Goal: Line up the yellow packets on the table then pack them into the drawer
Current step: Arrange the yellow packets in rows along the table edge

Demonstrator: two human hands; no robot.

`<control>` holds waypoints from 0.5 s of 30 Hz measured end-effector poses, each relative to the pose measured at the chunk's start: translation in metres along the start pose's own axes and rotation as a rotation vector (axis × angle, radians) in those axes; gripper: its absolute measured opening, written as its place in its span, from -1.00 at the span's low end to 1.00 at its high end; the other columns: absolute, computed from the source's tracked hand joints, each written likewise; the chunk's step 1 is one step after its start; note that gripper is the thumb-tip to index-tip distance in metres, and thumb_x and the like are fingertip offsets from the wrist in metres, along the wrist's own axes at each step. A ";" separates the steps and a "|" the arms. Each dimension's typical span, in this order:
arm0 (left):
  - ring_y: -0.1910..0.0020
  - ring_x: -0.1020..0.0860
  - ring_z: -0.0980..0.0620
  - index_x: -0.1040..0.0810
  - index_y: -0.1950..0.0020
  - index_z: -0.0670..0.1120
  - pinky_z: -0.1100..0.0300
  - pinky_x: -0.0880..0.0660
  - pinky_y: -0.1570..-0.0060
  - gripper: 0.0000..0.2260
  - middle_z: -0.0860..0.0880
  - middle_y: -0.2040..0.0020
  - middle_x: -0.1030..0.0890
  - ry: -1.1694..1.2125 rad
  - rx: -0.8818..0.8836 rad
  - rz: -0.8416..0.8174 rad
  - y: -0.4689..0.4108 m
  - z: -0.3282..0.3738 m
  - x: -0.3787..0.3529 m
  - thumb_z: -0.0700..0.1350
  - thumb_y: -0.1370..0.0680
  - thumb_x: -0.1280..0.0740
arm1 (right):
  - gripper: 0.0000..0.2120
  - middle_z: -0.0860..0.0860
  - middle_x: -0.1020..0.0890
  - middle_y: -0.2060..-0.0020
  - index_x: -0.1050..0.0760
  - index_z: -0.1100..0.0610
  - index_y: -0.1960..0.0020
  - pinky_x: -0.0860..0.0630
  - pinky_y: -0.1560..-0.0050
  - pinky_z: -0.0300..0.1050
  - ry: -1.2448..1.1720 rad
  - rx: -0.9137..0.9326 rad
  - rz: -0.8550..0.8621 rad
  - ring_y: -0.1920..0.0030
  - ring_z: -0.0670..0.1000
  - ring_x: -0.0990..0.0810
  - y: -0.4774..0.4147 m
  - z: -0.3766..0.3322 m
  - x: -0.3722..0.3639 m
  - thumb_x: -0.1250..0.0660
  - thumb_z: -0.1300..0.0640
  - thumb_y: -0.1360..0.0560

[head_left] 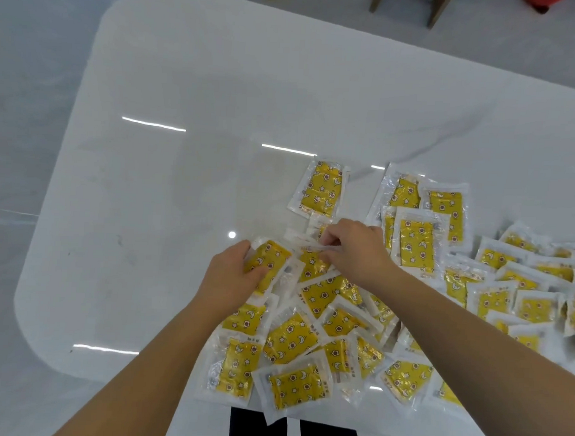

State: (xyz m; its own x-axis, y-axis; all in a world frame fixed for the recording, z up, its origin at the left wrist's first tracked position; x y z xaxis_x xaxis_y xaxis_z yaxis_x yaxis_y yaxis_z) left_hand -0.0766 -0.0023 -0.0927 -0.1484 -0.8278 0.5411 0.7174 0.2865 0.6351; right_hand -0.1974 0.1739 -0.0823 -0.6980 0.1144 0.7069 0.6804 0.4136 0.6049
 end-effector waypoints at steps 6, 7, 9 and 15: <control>0.10 -0.63 0.01 -0.55 -0.04 -0.08 0.07 -0.57 0.07 -0.87 -0.01 0.09 -0.65 0.356 0.123 0.119 -0.003 -0.020 0.037 -0.08 -0.53 -0.39 | -0.91 0.06 -0.62 0.21 -0.47 0.08 0.12 -0.37 0.30 -0.20 -0.562 -0.012 0.068 0.31 -0.05 -0.46 0.011 0.003 0.030 -0.36 0.14 -0.53; 0.09 -0.64 0.01 -0.55 -0.05 -0.06 0.08 -0.57 0.07 -0.87 -0.01 0.08 -0.65 0.396 0.141 0.136 -0.003 -0.022 0.042 -0.09 -0.53 -0.39 | -0.94 0.11 -0.64 0.17 -0.48 0.07 0.08 -0.39 0.31 -0.19 -0.632 -0.018 0.072 0.32 -0.03 -0.47 0.012 0.004 0.034 -0.35 0.13 -0.54; 0.08 -0.66 -0.02 -0.56 -0.03 -0.04 0.06 -0.58 0.07 -0.90 -0.02 0.06 -0.66 0.501 0.188 0.167 -0.003 -0.028 0.049 -0.11 -0.53 -0.39 | -0.93 0.18 -0.65 0.09 -0.52 0.07 -0.01 -0.52 0.22 -0.07 -0.769 -0.043 0.071 0.24 0.09 -0.58 0.012 0.007 0.038 -0.34 0.10 -0.55; 0.01 -0.67 -0.11 -0.54 -0.21 -0.11 0.01 -0.62 0.08 -0.78 -0.13 -0.04 -0.68 1.015 0.297 0.041 0.008 -0.014 0.052 -0.17 -0.57 -0.33 | -0.68 0.17 -0.65 -0.10 -0.51 0.17 -0.22 -0.64 -0.01 0.03 -1.489 -0.237 -0.204 -0.01 0.10 -0.67 0.018 -0.008 0.018 -0.33 0.09 -0.50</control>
State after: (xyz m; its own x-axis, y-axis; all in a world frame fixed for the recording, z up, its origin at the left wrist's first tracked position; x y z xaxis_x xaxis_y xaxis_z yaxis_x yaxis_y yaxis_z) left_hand -0.0689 -0.0500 -0.0677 0.6092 -0.7906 -0.0628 0.4935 0.3160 0.8103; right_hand -0.1961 0.1759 -0.0554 -0.2650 0.9138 -0.3078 0.4653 0.4008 0.7892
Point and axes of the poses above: each hand's wrist, its own y-axis away from the middle knuckle, its own x-axis out of the back of the hand, z = x × y, the point moved 3 cm from there along -y, towards the middle knuckle
